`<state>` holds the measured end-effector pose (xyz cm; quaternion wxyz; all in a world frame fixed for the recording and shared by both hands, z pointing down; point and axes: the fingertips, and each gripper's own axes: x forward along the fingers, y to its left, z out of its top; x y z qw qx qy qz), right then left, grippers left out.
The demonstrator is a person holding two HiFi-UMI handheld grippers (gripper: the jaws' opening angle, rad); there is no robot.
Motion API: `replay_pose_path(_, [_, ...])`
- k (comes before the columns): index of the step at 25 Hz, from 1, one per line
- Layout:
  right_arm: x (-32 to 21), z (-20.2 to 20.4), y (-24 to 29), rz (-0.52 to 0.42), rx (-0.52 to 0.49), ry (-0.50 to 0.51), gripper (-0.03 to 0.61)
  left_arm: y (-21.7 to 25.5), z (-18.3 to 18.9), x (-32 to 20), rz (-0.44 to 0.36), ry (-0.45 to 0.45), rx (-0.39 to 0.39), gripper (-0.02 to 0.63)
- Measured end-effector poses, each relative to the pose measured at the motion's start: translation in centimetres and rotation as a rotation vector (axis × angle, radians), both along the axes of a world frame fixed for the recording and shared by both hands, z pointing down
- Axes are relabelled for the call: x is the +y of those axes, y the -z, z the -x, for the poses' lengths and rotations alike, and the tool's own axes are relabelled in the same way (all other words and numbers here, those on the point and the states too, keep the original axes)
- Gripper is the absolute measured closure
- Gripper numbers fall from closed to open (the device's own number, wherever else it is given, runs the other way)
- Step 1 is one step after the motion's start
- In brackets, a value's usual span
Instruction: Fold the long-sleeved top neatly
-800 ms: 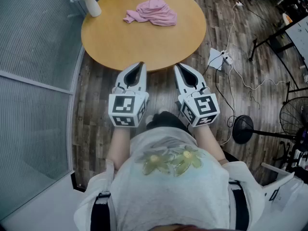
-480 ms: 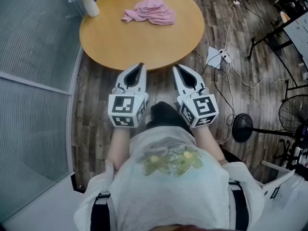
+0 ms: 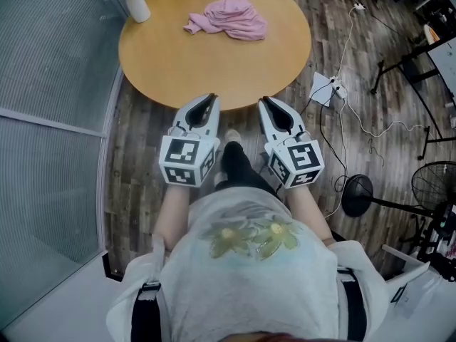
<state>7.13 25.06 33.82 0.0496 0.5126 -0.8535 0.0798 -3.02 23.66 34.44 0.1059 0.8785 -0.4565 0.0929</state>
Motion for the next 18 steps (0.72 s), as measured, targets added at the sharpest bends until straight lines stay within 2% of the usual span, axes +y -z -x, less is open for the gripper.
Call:
replay_pose_path(2, [-1.4,0.0,-0.6,0.019,0.001,0.011,0.547,-0.5,0.2,-1.2,0.016,-0.005,0.008,0.599])
replay_pose_path(3, [-2.0,0.0,-0.8,0.031,0.001,0.021,0.516,-0.8,0.2,-1.8,0.021,-0.006,0.004,0.573])
replay_pose_path(5, [-3.3,0.1,-1.5,0.062,0.007,0.047,0.415,-1.5,0.5,-3.2,0.036,-0.001,-0.023,0.486])
replay_pose_path(7, [-4.7,0.2,-2.3,0.093,0.022,0.075,0.389,-2.4,0.9,-4.8,0.057,0.014,-0.062,0.394])
replay_pose_path(8, [-5.4,0.3,-2.7,0.108,0.033,0.087,0.377,-2.7,1.1,-5.6,0.066,0.019,-0.082,0.372])
replay_pose_path(12, [-8.4,0.3,-3.8,0.142,0.074,0.116,0.36,-3.6,1.6,-8.6,0.082,0.021,-0.123,0.368])
replay_pose_path(18, [-13.8,-0.9,-4.9,0.175,0.067,0.106,0.36,-4.8,1.7,-13.4,0.094,0.018,-0.149,0.368])
